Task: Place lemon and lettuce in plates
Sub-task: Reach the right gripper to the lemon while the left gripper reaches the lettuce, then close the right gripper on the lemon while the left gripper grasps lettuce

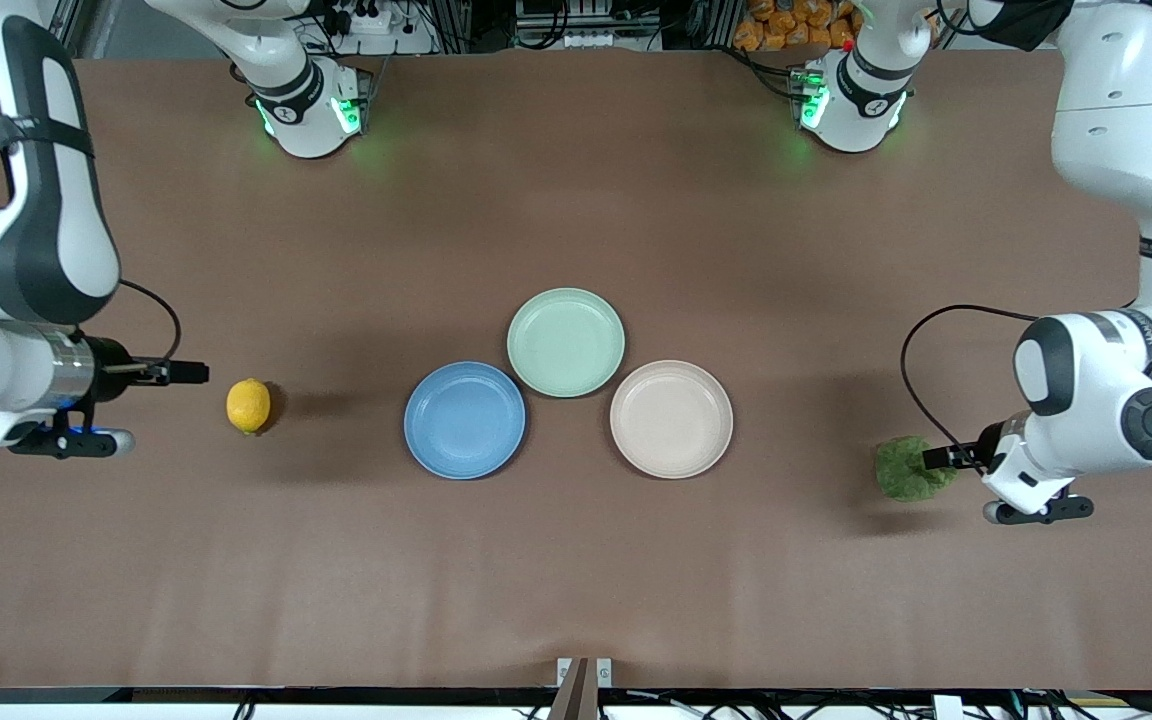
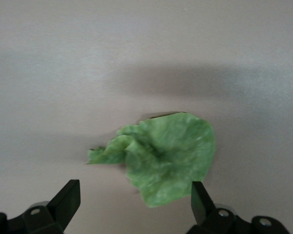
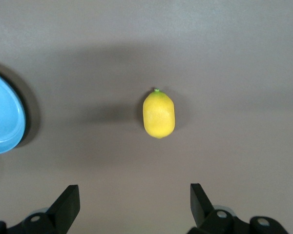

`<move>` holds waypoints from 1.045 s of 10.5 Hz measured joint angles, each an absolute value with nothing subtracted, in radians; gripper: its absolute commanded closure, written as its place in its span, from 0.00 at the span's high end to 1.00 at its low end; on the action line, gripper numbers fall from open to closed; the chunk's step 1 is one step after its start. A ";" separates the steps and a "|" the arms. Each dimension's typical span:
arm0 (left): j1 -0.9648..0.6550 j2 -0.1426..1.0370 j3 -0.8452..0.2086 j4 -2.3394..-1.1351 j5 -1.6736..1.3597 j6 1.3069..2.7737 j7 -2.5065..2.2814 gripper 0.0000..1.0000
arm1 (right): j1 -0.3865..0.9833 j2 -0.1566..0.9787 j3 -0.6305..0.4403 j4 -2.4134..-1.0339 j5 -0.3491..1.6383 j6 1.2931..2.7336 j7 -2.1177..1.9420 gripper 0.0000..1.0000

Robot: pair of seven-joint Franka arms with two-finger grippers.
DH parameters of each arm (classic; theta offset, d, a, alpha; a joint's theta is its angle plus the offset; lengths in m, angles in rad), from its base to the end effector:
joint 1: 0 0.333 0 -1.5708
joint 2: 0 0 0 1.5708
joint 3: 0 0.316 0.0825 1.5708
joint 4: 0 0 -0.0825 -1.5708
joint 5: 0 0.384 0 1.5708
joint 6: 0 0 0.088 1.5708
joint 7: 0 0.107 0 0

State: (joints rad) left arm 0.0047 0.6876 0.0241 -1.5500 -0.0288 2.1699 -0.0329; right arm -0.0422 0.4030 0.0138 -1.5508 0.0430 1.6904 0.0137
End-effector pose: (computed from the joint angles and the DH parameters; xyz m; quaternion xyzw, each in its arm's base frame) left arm 0.6975 0.0166 0.2396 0.9987 0.0369 -0.0337 0.0038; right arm 0.6438 -0.0152 0.3983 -0.9907 0.0264 0.1311 0.0245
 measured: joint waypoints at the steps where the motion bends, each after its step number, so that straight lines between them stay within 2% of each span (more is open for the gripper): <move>1: -0.017 0.701 0.023 -1.550 -0.029 2.180 -0.053 1.00 | -0.042 0.403 0.014 -1.583 0.043 1.740 0.013 1.00; 4: -0.089 0.763 0.023 -1.549 0.071 2.215 -0.156 1.00 | -0.041 0.404 0.015 -1.702 0.043 1.909 -0.030 1.00; 9: -0.047 0.775 0.030 -1.542 0.095 2.221 -0.148 1.00 | -0.040 0.404 0.015 -1.895 0.039 2.194 -0.046 1.00; 11: -0.024 0.777 0.029 -1.542 0.095 2.234 -0.147 1.00 | -0.041 0.405 0.014 -1.945 0.033 2.255 -0.050 1.00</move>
State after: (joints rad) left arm -0.0243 0.7770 0.0292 -1.5423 0.0955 2.2336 -0.1468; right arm -0.0405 0.4046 0.0141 -1.9445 0.0333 2.2545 -0.0503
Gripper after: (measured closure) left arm 0.000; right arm 0.000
